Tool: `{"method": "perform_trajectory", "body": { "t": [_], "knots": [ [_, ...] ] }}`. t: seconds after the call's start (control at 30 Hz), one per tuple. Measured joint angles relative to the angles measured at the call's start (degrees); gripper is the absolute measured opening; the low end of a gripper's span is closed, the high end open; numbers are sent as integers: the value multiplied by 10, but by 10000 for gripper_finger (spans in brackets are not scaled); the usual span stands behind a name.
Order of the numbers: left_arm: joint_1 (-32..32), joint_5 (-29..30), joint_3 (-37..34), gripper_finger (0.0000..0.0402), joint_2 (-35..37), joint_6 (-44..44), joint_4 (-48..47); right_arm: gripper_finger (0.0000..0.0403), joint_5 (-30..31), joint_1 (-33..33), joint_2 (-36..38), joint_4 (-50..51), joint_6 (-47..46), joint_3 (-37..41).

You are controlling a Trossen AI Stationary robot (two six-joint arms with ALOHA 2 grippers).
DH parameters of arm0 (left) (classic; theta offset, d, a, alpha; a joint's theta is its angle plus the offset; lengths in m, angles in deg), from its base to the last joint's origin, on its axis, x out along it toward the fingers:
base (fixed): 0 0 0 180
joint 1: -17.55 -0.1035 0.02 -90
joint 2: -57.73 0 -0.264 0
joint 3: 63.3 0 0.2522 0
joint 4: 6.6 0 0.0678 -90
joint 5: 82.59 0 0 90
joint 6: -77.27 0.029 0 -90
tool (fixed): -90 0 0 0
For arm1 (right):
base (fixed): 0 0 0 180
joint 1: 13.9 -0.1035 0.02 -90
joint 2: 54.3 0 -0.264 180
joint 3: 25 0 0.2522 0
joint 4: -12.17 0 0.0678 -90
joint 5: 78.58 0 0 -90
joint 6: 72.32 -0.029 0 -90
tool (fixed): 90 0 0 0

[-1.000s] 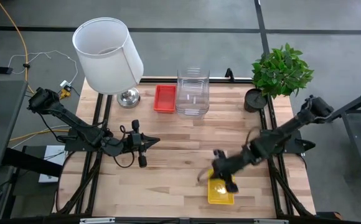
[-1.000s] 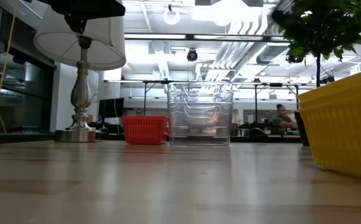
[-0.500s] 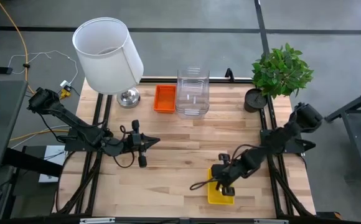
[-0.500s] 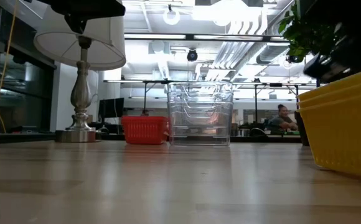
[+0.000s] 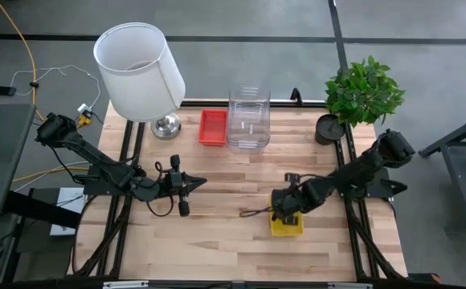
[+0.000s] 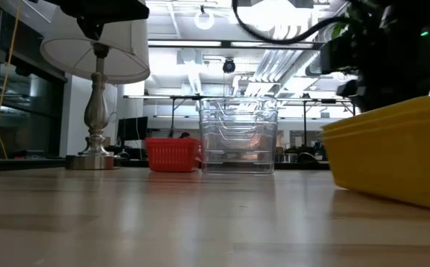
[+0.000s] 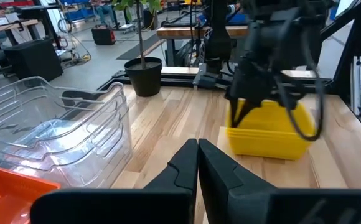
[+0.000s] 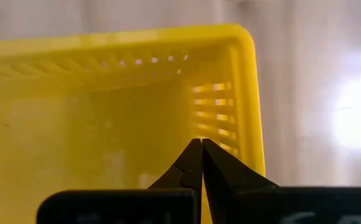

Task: Stack baskets by color
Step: Move the stacked yellow bins to the center of the table, then return to Home Position

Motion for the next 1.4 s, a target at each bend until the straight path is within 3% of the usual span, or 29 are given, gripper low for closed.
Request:
{"method": "perform_trajectory", "body": {
  "t": [0.3, 0.5, 0.63, 0.8, 0.97, 1.13, 1.3, 1.4],
  "knots": [
    [0, 0, 0, 0, 0, 0, 0, 0, 97, 100, 0, 21, 94, 0],
    [0, 0, 0, 0, 0, 4, 0, 0, 110, 180, 0, 25, 136, 0],
    [0, 1, 0, 0, 0, 15, 0, 0, 95, 200, 8, 17, 162, 0],
    [0, 1, 0, 0, 0, 15, 0, 0, 69, 175, 60, 32, 150, 15],
    [0, 1, 0, 0, 0, 0, 0, 0, 94, 110, 178, -4, 85, 83],
    [-1, 1, 0, 0, 0, -10, 0, 0, 112, 34, 318, -153, 46, 187],
    [-29, -3, 0, 0, 0, 27, -4, 0, 112, 4, 411, -324, 86, 262],
    [-75, -54, -1, 0, 33, 49, -28, 0, 112, 2, 437, -374, 122, 280]
  ]
}}
